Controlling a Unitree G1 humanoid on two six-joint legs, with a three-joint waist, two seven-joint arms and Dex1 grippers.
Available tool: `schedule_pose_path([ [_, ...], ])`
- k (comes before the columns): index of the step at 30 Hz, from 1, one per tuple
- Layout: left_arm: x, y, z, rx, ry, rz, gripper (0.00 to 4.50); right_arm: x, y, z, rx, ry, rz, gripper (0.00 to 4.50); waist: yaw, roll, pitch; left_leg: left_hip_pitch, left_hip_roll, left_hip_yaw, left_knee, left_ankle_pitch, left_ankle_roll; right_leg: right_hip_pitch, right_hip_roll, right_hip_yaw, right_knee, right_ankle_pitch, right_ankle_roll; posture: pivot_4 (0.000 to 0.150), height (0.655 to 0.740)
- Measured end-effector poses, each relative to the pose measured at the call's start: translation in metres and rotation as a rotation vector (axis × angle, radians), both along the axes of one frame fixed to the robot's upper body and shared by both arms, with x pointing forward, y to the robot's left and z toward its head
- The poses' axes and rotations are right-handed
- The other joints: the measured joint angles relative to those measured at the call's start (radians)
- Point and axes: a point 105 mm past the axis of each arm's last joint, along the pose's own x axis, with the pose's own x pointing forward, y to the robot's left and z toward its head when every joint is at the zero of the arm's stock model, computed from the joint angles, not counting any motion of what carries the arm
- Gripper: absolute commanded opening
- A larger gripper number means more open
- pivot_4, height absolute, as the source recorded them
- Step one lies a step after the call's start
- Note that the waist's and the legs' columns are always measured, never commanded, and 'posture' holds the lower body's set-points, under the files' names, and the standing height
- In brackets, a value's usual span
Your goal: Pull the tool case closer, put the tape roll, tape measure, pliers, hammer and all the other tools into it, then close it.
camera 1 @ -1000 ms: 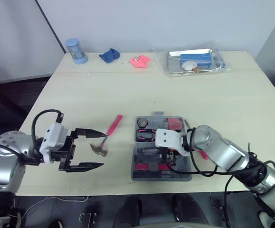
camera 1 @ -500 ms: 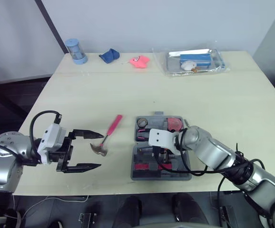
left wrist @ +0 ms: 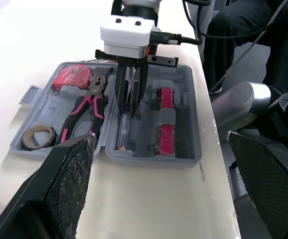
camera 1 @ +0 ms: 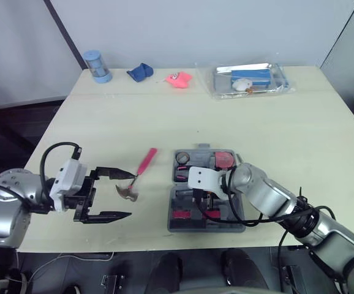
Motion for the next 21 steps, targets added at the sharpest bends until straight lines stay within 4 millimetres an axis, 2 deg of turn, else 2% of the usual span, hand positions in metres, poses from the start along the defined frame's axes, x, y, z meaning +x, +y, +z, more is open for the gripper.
schedule_pose_path([
  [1,0.0,0.0,0.0,0.0,0.0,-0.001,4.5,0.0,0.0,0.0,0.0,-0.001,0.0,0.98,0.0,0.0,0.0,0.0,0.0,0.0,0.0,0.0,0.0,0.0,0.0,0.0,0.0,0.0,0.0,0.15,0.74],
  [2,0.0,0.0,0.0,0.0,0.0,-0.001,4.5,0.001,0.0,-0.001,-0.002,0.0,-0.003,1.13,0.0,0.0,0.0,0.0,0.0,0.0,0.0,0.0,0.0,0.0,0.0,0.0,0.001,0.0,0.0,0.15,0.74],
  [4,0.0,0.0,0.0,-0.002,0.002,0.0,4.5,-0.001,0.0,-0.002,0.0,0.012,0.004,2.02,0.001,0.0,0.0,0.0,0.0,0.0,0.0,0.0,0.0,0.0,0.0,0.0,0.001,0.0,0.0,0.15,0.74],
  [5,0.0,-0.001,0.0,-0.005,0.003,0.0,4.5,-0.002,0.0,-0.002,0.001,0.015,0.008,2.15,0.001,0.0,0.0,0.0,0.0,0.0,0.001,0.0,0.0,0.0,0.0,0.0,0.001,0.0,0.0,0.15,0.74],
  [11,0.0,-0.001,-0.001,-0.009,0.013,0.003,4.5,0.0,-0.004,0.001,0.001,0.0,0.002,2.15,0.002,0.0,0.0,0.0,0.0,0.0,0.002,0.0,0.0,0.0,0.0,0.0,0.001,0.0,0.0,0.15,0.74],
  [15,0.0,-0.002,-0.002,-0.017,0.017,0.004,4.5,0.007,-0.011,0.013,0.032,-0.026,-0.032,2.15,0.002,0.0,0.0,0.0,0.0,0.0,0.002,0.0,0.0,0.0,0.0,0.0,0.001,0.0,0.0,0.15,0.74],
  [18,0.0,-0.002,-0.002,-0.027,0.02,0.007,4.5,0.009,-0.012,0.021,0.073,-0.026,-0.043,1.51,0.002,0.0,0.0,0.0,0.0,0.0,0.002,0.0,0.0,0.0,0.0,0.0,0.001,0.0,0.0,0.15,0.74],
  [19,0.0,-0.002,-0.001,-0.033,0.021,0.008,4.5,0.009,-0.013,0.021,0.084,-0.022,-0.046,1.18,0.002,0.0,0.0,0.0,0.0,0.0,0.002,0.0,0.0,0.0,0.0,0.0,0.001,0.0,0.0,0.15,0.74],
  [21,0.0,-0.002,-0.001,-0.039,0.02,0.009,4.5,0.007,-0.013,0.019,0.098,-0.016,-0.04,0.18,0.002,0.0,0.0,0.0,0.0,0.0,0.002,0.0,0.0,0.0,0.0,0.0,0.001,0.0,0.0,0.15,0.74],
])
